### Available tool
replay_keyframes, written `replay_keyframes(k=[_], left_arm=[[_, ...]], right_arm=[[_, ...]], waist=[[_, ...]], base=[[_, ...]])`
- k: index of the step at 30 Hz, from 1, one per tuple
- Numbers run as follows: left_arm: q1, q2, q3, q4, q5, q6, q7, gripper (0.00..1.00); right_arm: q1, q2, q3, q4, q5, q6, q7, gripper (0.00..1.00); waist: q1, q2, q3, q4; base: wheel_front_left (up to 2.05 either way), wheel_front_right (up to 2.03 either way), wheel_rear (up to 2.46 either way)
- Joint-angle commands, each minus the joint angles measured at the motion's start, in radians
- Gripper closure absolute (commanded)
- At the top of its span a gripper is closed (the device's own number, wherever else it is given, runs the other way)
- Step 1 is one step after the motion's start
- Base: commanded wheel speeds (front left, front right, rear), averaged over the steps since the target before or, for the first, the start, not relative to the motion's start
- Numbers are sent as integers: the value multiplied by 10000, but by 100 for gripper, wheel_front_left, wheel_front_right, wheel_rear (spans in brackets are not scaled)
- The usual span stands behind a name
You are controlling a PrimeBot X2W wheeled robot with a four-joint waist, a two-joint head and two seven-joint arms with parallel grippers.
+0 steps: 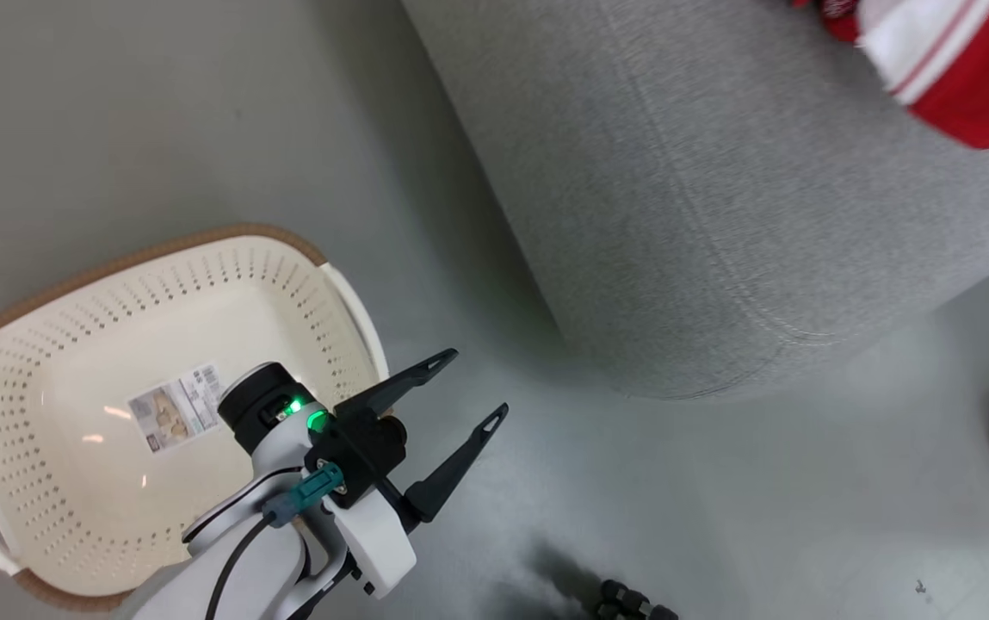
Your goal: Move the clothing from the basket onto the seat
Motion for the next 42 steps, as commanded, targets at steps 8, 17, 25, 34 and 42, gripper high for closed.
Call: replay_keyframes(k=[8, 17, 25, 34, 42], left_arm=[[-366, 325, -69, -116, -99, -38, -115, 0], [-695, 250, 157, 499, -332, -9, -584, 0], [-907, -64, 117, 1088, -484, -14, -870, 0], [-1067, -629, 89, 1730, -775, -26, -1123, 0], [-985, -1156, 326, 2114, -926, -34, -1174, 0]], right_arm=[[-1716, -444, -2894, -499, -1867, 12, 693, 100], [-1926, 1082, -3710, -710, -2224, 12, 1595, 100], [-1004, 1413, -3483, 1111, -2072, 12, 1241, 100], [295, 924, -2315, 3424, -1385, 12, -254, 0], [1636, 968, -562, 3094, -298, 12, -510, 0]], waist=[[0, 0, 1279, 1162], [0, 0, 1678, 1927], [0, 0, 1561, 2386], [0, 0, 883, 2678], [0, 0, -110, 3003]], base=[[0, 0, 0], [0, 0, 0], [0, 0, 0], [0, 0, 0], [0, 0, 0]])
